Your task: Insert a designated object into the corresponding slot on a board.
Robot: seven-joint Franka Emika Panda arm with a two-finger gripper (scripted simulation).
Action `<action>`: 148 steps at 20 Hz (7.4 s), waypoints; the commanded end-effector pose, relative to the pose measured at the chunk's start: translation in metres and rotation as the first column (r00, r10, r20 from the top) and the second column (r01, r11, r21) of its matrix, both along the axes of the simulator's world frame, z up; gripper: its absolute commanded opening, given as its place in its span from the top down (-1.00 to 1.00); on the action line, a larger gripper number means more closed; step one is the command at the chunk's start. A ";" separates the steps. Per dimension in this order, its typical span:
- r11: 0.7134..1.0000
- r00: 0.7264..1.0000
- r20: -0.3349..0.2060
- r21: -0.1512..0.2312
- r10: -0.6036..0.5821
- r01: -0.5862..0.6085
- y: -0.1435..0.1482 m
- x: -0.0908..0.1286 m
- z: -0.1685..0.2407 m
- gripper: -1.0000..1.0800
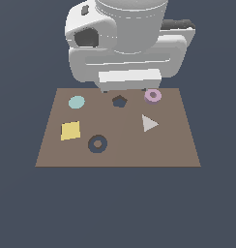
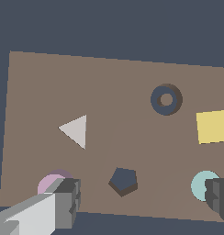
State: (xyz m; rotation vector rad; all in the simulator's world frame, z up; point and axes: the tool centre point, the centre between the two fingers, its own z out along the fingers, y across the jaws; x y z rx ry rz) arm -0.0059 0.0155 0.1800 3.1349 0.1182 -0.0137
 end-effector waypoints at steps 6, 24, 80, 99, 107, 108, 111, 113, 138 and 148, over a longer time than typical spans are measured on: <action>1.000 1.000 0.000 0.001 0.030 -0.030 0.006 -0.002 -0.006 -0.92; 0.861 0.861 0.008 0.007 0.508 -0.508 0.097 -0.068 -0.101 -0.92; 0.641 0.641 0.009 0.004 0.767 -0.767 0.078 -0.095 -0.148 1.00; 0.168 0.168 0.009 0.003 0.986 -0.986 -0.011 -0.064 -0.145 1.00; -0.079 -0.079 0.008 0.003 0.997 -0.997 -0.044 -0.034 -0.143 1.00; -0.110 -0.110 0.008 0.003 0.994 -0.994 -0.048 -0.029 -0.143 1.00; -0.206 -0.206 0.008 0.003 0.979 -0.979 -0.058 -0.015 -0.142 1.00; -0.270 -0.270 0.008 0.003 0.963 -0.963 -0.064 -0.004 -0.142 1.00; -0.699 -0.699 0.008 0.004 0.715 -0.715 -0.081 0.085 -0.139 1.00; -0.707 -0.707 0.008 0.001 0.707 -0.707 -0.080 0.086 -0.147 1.00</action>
